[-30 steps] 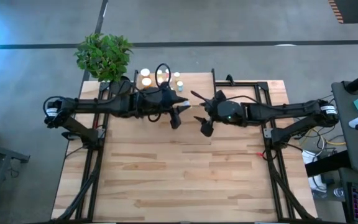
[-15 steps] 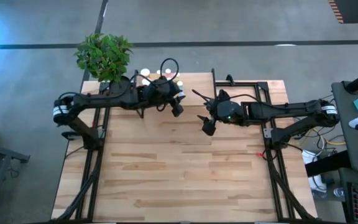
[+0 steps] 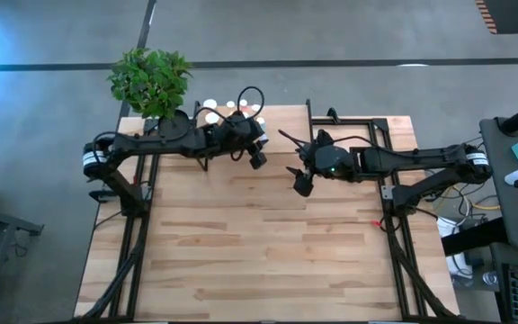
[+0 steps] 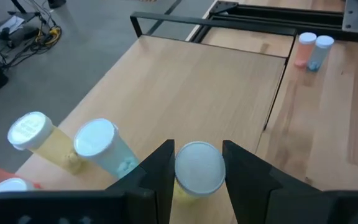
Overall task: Pick and place medicine bottles onto shelf by color
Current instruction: Put the yellow pill bottle on the shelf, then put the blue pill bottle on the shelf
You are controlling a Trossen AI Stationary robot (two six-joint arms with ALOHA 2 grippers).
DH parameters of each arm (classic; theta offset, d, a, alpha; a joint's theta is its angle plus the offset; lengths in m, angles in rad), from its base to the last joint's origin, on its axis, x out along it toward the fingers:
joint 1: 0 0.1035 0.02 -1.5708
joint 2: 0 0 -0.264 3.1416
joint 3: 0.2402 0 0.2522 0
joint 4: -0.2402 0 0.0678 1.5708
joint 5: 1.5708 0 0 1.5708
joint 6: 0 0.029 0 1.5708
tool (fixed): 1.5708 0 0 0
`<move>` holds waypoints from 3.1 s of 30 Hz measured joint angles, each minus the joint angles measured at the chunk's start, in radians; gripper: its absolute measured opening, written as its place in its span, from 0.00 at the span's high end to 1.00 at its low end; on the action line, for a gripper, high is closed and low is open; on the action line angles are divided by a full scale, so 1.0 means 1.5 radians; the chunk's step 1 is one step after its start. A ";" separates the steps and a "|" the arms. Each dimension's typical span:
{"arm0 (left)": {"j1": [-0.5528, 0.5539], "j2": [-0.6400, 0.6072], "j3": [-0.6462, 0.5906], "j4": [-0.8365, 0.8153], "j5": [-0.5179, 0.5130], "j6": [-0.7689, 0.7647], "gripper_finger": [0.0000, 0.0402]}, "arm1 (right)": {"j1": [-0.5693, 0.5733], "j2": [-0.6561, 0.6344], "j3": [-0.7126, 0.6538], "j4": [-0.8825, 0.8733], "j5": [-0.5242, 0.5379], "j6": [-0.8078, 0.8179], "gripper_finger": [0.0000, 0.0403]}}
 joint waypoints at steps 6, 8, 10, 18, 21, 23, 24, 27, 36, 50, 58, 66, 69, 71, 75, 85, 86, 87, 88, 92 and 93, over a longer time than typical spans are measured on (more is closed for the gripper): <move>0.010 0.000 0.000 0.000 -0.001 0.000 0.74 | 0.000 0.000 0.004 -0.056 -0.001 0.037 0.29; 0.011 0.000 0.000 0.001 -0.002 0.000 0.74 | 0.000 0.000 0.012 -0.062 -0.001 0.050 0.29; 0.010 0.000 -0.002 0.001 -0.002 0.000 0.74 | 0.000 -0.003 0.016 -0.064 -0.005 0.050 0.29; 0.010 0.000 -0.002 0.001 -0.002 -0.001 0.65 | 0.000 -0.007 0.035 -0.065 -0.065 0.052 0.29; 0.010 0.000 0.002 0.002 -0.003 -0.001 0.57 | 0.000 -0.007 0.035 -0.076 -0.066 0.076 0.29; 0.010 0.000 0.007 0.001 -0.003 -0.001 0.52 | 0.000 -0.007 0.035 -0.112 -0.066 0.098 0.29; 0.010 -0.002 0.009 0.001 -0.003 -0.001 0.49 | 0.000 -0.008 0.035 -0.132 -0.066 0.110 0.29; 0.007 -0.014 0.020 0.000 -0.003 -0.001 0.44 | 0.000 -0.008 0.058 -0.235 -0.068 0.126 0.29; -0.019 -0.065 0.092 0.010 -0.002 0.000 0.43 | -0.001 -0.026 0.186 -0.592 -0.030 0.158 0.29; -0.027 -0.066 0.112 0.007 -0.001 0.008 0.43 | 0.022 -0.227 -0.071 -0.650 0.069 0.398 0.29; -0.027 -0.066 0.133 0.007 0.004 0.121 0.43 | 0.047 -0.255 -0.176 -0.574 0.126 0.528 0.29; -0.008 -0.082 0.136 -0.001 0.005 0.141 0.43 | 0.063 -0.247 -0.288 -0.534 0.116 0.607 0.29; -0.008 -0.090 0.136 -0.028 -0.010 0.201 0.43 | 0.088 -0.249 -0.308 -0.484 0.181 0.626 0.29; -0.009 -0.097 0.136 -0.046 -0.027 0.234 0.43 | 0.092 -0.249 -0.322 -0.486 0.200 0.658 0.29; -0.004 -0.110 0.136 -0.065 -0.057 0.271 0.43 | 0.093 -0.233 -0.363 -0.443 0.198 0.674 0.29; 0.010 -0.106 0.135 -0.065 -0.059 0.305 0.43 | 0.092 -0.205 -0.422 -0.408 0.193 0.698 0.34; 0.010 -0.105 0.134 -0.065 -0.059 0.311 0.43 | 0.092 -0.205 -0.423 -0.408 0.191 0.698 0.35; 0.010 -0.102 0.134 -0.063 -0.059 0.317 0.43 | 0.092 -0.205 -0.423 -0.406 0.192 0.694 0.37; 0.011 -0.100 0.134 -0.057 -0.059 0.322 0.43 | 0.092 -0.204 -0.423 -0.399 0.194 0.682 0.39; 0.018 -0.090 0.134 -0.056 -0.055 0.325 0.43 | 0.091 -0.195 -0.427 -0.362 0.191 0.577 0.43; 0.020 -0.088 0.134 -0.055 -0.055 0.325 0.43 | 0.091 -0.192 -0.429 -0.352 0.189 0.566 0.44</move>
